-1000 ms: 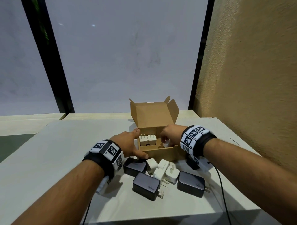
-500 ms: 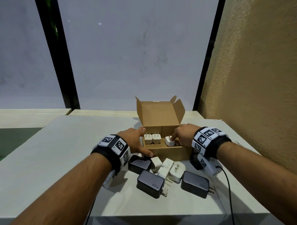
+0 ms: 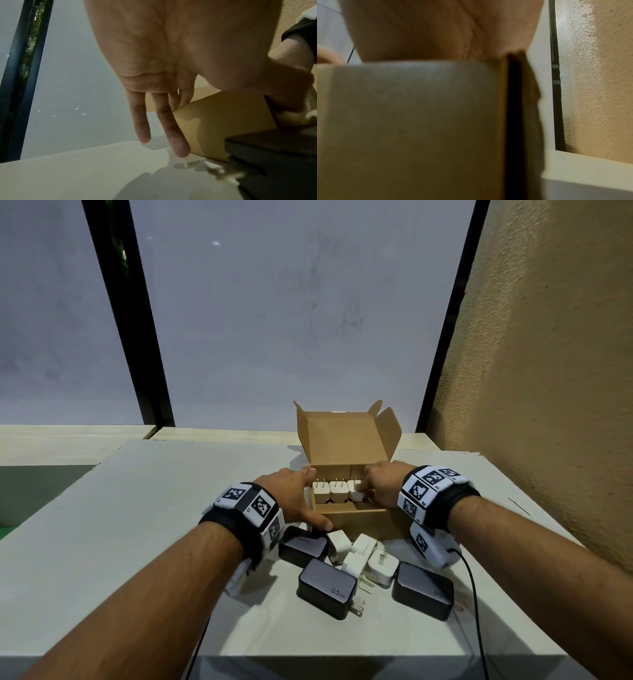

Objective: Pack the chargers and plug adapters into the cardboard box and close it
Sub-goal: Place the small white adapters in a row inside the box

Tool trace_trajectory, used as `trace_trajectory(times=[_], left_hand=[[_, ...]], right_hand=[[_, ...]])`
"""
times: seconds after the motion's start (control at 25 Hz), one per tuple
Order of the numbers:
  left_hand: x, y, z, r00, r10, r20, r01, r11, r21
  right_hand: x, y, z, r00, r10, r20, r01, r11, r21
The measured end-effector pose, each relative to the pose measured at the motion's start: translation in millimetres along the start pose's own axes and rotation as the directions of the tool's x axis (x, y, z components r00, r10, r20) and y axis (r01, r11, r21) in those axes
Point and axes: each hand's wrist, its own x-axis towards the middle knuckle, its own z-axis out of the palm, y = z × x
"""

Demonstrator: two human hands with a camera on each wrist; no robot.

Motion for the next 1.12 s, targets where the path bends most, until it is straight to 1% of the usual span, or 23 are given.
trace_trajectory(times=[0.08, 0.12, 0.2, 0.24, 0.32, 0.44, 0.48, 0.56, 0.68, 0.84, 0.92, 0.96, 1.04, 1.12], left_hand=[[-2, 1, 0, 1.0, -0.005, -0.003, 0.005, 1.0, 0.023], [-3, 1, 1, 1.0, -0.006, -0.005, 0.006, 0.999, 0.031], [-4, 3, 0, 1.0, -0.009, -0.009, 0.009, 0.999, 0.037], [-5, 4, -1, 1.0, -0.013, -0.007, 0.013, 0.999, 0.038], [-6, 6, -2, 1.0, -0.017, -0.01, 0.018, 0.999, 0.043], [-7, 6, -4, 1.0, -0.023, -0.01, 0.023, 0.999, 0.032], [-7, 6, -4, 0.999, -0.031, -0.007, 0.031, 0.999, 0.018], [-8, 6, -6, 0.999, -0.044, -0.001, 0.044, 0.999, 0.0], [-6, 7, -6, 0.998, -0.056, 0.004, 0.056, 0.998, 0.024], [-7, 9, -7, 0.999, -0.039, -0.002, 0.039, 0.995, 0.088], [-9, 10, -8, 0.999, -0.031, -0.011, 0.032, 0.992, 0.123], [-10, 11, -8, 0.999, -0.033, -0.013, 0.034, 0.99, 0.136], [-12, 13, -8, 0.999, -0.039, -0.007, 0.04, 0.988, 0.149], [-13, 13, -9, 0.999, -0.038, -0.004, 0.038, 0.987, 0.158]], right_hand=[[-8, -2, -4, 1.0, 0.014, -0.023, -0.014, 1.0, -0.009], [-15, -4, -8, 0.998, 0.016, -0.068, -0.016, 1.0, -0.002], [-36, -9, -17, 0.983, 0.016, -0.181, -0.001, 0.996, 0.084], [-50, -12, -21, 0.978, 0.019, -0.209, 0.011, 0.989, 0.144], [-79, -19, -25, 0.984, 0.008, -0.178, 0.032, 0.975, 0.219], [-113, -28, -19, 0.997, -0.064, -0.051, 0.075, 0.963, 0.258], [-117, -30, -14, 0.995, -0.093, -0.036, 0.099, 0.956, 0.277], [-119, -32, -3, 0.99, -0.128, -0.063, 0.141, 0.939, 0.314], [-115, -32, 10, 0.985, -0.135, -0.111, 0.165, 0.927, 0.336], [-115, -26, 3, 0.975, -0.149, -0.162, 0.2, 0.909, 0.366], [-115, -16, -13, 0.972, -0.13, -0.195, 0.204, 0.88, 0.43], [-113, -10, -22, 0.971, -0.1, -0.219, 0.195, 0.862, 0.468], [-103, 4, -34, 0.958, -0.014, -0.287, 0.17, 0.831, 0.53], [-84, 15, -36, 0.94, 0.076, -0.333, 0.119, 0.841, 0.527]])
